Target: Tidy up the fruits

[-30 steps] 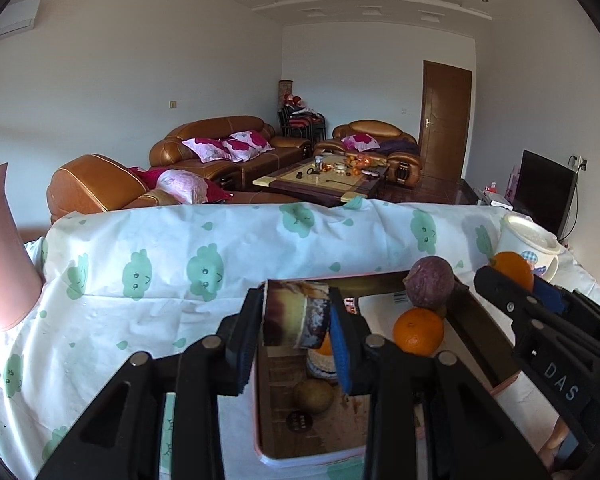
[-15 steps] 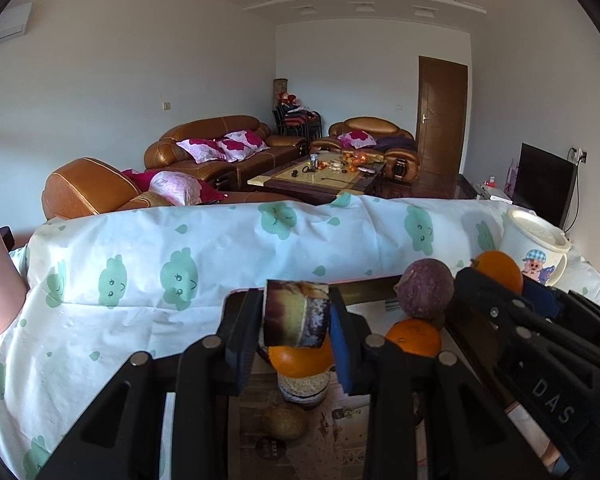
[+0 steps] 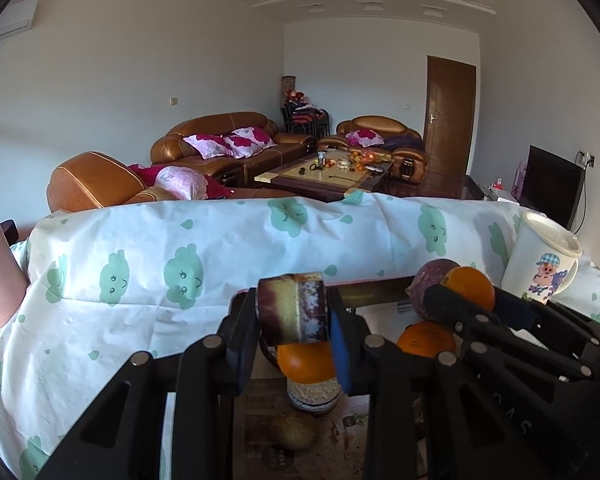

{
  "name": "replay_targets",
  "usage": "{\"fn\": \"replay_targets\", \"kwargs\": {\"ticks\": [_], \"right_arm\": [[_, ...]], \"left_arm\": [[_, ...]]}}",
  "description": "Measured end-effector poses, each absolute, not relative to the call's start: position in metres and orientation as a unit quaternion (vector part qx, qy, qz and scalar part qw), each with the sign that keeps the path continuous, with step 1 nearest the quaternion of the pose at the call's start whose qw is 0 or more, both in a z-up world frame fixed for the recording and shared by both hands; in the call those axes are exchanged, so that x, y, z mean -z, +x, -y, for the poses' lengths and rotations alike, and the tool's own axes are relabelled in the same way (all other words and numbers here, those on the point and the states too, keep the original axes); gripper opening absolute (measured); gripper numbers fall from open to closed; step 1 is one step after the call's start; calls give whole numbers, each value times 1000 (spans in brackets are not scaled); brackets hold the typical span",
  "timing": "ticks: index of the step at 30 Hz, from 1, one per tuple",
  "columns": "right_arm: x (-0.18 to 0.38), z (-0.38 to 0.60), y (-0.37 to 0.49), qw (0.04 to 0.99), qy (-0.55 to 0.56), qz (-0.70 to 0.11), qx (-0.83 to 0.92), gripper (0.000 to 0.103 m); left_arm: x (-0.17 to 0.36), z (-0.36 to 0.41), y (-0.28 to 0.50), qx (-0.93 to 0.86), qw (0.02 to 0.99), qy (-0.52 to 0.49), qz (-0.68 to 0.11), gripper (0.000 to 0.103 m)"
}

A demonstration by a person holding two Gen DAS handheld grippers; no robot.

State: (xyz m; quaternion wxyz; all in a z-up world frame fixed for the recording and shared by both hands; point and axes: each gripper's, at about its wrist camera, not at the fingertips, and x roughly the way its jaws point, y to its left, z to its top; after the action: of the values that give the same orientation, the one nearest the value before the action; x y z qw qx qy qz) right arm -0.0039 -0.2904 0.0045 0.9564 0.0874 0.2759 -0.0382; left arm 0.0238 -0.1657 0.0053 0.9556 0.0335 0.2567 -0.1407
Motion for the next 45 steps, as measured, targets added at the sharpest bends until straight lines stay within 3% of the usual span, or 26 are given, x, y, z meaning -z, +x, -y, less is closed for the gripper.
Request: {"fn": "replay_targets", "kwargs": {"ticks": [23,26,28,30,36,39,41,43,45], "right_arm": [[2,295,0,944,165,-281,-56,41],[7,301,2,935,194,-290,-68,41],[8,304,3,932,204,-292,-69,41],[8,306,3,931,210,-290,-68,41],[3,312,-1,933,224,-272,-73,42],[-5,313,-9,941,216,-252,-69,44],[-11,314,-17,949,207,-232,-52,57],[-16,314,-25,959,192,-209,-23,65],[-20,313,-32,966,176,-191,5,65]], "left_arm": [[-4,152,21,120,959,15,-257,32],[-5,150,21,113,960,14,-255,41],[-5,147,22,99,962,10,-253,54],[-5,143,22,85,964,0,-253,73],[-6,132,20,65,963,-37,-260,100],[-9,130,16,73,965,-39,-248,103],[-10,132,13,79,966,-31,-243,103],[-11,135,10,81,967,-18,-239,103],[-12,139,6,84,969,-4,-233,103]]}}
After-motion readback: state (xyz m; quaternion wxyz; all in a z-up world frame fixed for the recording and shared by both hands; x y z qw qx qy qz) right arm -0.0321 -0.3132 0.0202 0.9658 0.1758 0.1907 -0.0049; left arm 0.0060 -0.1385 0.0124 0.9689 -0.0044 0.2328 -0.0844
